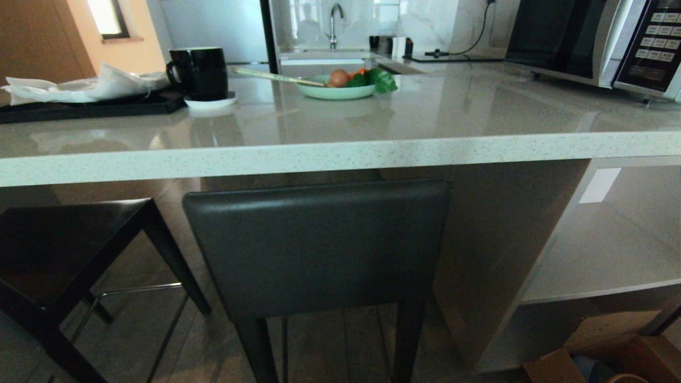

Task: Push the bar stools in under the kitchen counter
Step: Pull the gray chair out from under the dining table

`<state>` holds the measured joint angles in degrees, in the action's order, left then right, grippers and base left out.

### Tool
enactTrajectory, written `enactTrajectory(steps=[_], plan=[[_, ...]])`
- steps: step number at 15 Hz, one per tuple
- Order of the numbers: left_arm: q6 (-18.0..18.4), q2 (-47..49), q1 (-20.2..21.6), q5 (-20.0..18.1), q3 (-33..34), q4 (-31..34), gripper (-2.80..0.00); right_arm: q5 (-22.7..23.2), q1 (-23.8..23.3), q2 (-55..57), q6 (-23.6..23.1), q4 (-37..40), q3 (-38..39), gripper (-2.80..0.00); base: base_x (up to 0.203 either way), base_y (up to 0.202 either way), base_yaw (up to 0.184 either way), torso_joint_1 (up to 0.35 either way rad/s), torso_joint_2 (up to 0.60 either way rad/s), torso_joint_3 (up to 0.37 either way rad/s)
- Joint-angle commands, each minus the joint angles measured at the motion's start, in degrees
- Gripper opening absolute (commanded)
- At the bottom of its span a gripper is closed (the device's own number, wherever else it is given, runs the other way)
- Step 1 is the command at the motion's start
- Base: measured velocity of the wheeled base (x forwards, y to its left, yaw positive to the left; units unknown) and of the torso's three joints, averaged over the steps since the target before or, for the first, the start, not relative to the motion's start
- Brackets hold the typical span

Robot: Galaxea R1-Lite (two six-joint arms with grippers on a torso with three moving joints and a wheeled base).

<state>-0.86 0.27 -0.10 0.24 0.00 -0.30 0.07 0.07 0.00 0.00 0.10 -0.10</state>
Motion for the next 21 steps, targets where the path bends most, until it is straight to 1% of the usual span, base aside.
enactTrajectory(steps=[1, 11, 13, 21], plan=[[0.0, 0.1, 0.0, 0.0, 0.0, 0.0, -2.8, 0.0, 0.0, 0.0, 0.0, 0.0, 0.0, -2.8, 0.0, 0.0, 0.0, 0.0, 0.0, 0.0], [0.0, 0.1, 0.0, 0.0, 0.0, 0.0, -2.8, 0.0, 0.0, 0.0, 0.0, 0.0, 0.0, -2.8, 0.0, 0.0, 0.0, 0.0, 0.0, 0.0], [0.0, 0.1, 0.0, 0.0, 0.0, 0.0, -2.8, 0.0, 0.0, 0.0, 0.0, 0.0, 0.0, -2.8, -0.138, 0.0, -0.003, 0.009, 0.0, 0.0], [0.0, 0.1, 0.0, 0.0, 0.0, 0.0, -2.8, 0.0, 0.0, 0.0, 0.0, 0.0, 0.0, -2.8, -0.198, 0.0, -0.001, 0.003, 0.0, 0.002]])
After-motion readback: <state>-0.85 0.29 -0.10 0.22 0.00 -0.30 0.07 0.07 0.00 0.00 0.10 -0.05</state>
